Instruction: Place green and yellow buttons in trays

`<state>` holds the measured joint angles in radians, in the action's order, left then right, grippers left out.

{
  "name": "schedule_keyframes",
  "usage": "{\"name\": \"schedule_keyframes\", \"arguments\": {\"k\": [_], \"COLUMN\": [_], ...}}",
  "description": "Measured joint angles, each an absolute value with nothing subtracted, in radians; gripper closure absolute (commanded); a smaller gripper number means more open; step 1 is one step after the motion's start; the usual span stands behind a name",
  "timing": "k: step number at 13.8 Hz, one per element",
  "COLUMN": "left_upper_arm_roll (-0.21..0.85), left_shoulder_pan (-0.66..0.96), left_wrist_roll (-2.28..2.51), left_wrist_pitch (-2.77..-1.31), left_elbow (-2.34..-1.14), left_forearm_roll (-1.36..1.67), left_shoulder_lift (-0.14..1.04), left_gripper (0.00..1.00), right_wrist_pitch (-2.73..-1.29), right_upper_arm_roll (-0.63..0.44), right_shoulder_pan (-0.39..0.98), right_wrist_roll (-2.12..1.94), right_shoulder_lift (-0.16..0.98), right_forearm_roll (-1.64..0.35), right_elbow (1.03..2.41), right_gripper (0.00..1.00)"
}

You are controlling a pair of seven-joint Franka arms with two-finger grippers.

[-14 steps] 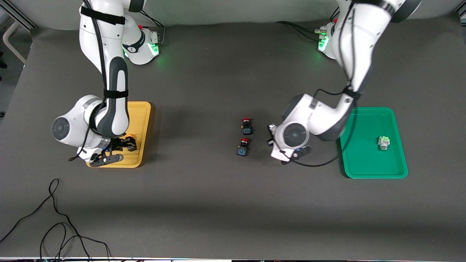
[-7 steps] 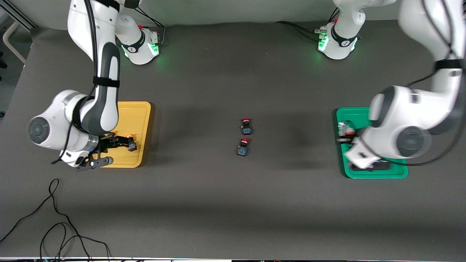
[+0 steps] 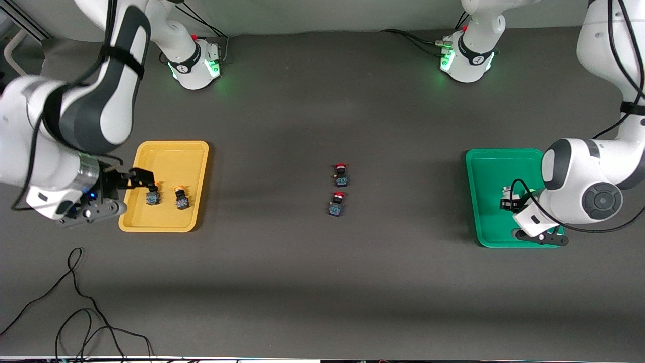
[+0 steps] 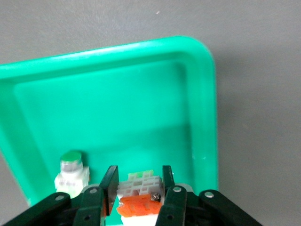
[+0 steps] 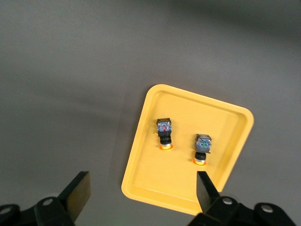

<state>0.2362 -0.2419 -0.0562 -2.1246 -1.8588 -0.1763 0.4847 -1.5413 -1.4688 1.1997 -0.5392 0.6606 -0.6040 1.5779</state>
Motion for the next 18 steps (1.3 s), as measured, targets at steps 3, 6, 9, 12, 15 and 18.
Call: {"name": "schedule_keyframes", "arguments": {"k": [3, 6, 9, 12, 15, 18], "left_upper_arm_roll": [0.237, 0.238, 0.239, 0.247, 0.297, 0.370], "left_shoulder_pan": [-0.262, -0.265, -0.271, -0.272, -0.268, -0.257], "left_wrist_roll": [-0.064, -0.064, -0.064, -0.052, -0.012, 0.026], "left_wrist_pitch": [-2.310, -2.334, -2.331, -2.214, -1.880, -1.520], "left_elbow": [-1.989, -2.013, -2.005, -1.942, -1.758, -1.498], "left_forearm_roll": [-0.177, -0.177, -0.177, -0.174, -0.170, -0.168], "left_shoulder_lift": [0.491, 0.492, 0.489, 0.469, 0.415, 0.352], "left_gripper": [1.00, 0.00, 0.00, 0.00, 0.00, 0.00], "right_wrist_pitch": [-1.532, -1.531, -1.531, -1.531, -1.528, -1.527], "right_upper_arm_roll": [-1.561, -1.540, -1.377, -1.100, -0.838, -0.628], "right_shoulder_pan": [1.304, 1.298, 1.207, 1.019, 0.795, 0.579], "right_wrist_roll": [-0.512, -0.461, -0.359, -0.251, -0.212, -0.211], "right_shoulder_lift": [0.656, 0.593, 0.427, 0.242, 0.138, 0.104], "right_forearm_roll": [-0.549, -0.442, -0.274, -0.117, -0.069, -0.055], "right_elbow": [1.573, 1.556, 1.547, 1.537, 1.537, 1.541], "right_gripper": [0.00, 0.00, 0.00, 0.00, 0.00, 0.00]}}
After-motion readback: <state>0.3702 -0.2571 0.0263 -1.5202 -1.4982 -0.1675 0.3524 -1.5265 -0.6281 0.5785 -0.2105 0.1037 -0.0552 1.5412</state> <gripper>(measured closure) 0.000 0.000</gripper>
